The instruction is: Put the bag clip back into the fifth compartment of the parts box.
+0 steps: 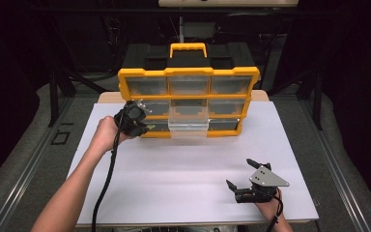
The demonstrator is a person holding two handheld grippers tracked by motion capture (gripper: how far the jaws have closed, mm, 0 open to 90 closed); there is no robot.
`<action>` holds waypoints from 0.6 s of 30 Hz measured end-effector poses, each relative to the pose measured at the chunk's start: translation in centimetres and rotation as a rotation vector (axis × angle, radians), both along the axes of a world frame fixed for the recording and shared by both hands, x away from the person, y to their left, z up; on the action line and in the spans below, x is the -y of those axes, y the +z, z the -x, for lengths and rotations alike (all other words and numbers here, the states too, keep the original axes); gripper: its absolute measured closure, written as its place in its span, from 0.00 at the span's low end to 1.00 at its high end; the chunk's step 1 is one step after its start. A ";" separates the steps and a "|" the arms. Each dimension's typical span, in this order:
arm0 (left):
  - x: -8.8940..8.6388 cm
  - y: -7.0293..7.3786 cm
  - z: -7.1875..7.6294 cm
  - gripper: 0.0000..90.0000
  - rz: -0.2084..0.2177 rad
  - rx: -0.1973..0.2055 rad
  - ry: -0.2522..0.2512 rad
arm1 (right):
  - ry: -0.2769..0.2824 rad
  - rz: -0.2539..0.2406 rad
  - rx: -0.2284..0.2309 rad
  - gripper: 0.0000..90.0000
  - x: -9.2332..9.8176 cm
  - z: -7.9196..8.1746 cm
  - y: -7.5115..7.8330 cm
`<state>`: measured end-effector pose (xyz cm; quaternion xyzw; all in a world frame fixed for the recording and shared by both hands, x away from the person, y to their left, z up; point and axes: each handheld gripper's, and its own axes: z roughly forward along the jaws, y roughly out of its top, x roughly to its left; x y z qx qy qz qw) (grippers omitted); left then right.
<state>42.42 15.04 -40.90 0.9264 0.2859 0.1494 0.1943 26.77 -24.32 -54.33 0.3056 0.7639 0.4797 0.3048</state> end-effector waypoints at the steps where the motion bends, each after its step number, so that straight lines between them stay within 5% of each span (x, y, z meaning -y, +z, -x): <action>1: 0.0 0.1 0.0 0.89 -0.002 0.002 -0.002 | 0.000 -0.001 0.000 0.02 0.0 0.0 0.0; 18: 0.2 2.5 -0.4 0.89 -0.010 0.037 -0.001 | 0.002 -0.006 0.002 0.02 0.0 0.0 0.0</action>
